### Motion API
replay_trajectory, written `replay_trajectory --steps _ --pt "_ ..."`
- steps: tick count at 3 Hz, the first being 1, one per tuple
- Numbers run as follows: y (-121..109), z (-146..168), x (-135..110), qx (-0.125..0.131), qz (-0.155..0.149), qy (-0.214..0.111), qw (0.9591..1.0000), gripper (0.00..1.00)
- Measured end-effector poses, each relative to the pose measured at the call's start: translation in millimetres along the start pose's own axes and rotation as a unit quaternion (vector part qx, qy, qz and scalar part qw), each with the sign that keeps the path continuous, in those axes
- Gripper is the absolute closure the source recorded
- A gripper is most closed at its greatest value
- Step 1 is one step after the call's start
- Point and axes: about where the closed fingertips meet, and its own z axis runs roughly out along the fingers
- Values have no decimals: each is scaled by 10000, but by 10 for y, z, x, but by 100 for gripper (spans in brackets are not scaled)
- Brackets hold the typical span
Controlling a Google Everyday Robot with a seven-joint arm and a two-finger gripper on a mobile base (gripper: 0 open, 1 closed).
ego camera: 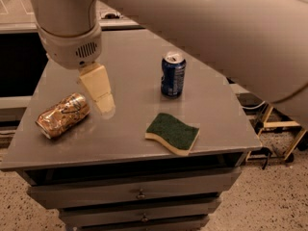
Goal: Place orange can upright
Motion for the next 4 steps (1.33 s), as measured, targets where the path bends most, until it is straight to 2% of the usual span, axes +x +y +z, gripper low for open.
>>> replay_trajectory --steps 2,3,4 --pt "-437 686 122 -432 -428 -442 9972 0" --pt "-462 693 112 -381 -428 -454 9973 0" --pt "-544 836 32 -448 -363 -552 9968 0"
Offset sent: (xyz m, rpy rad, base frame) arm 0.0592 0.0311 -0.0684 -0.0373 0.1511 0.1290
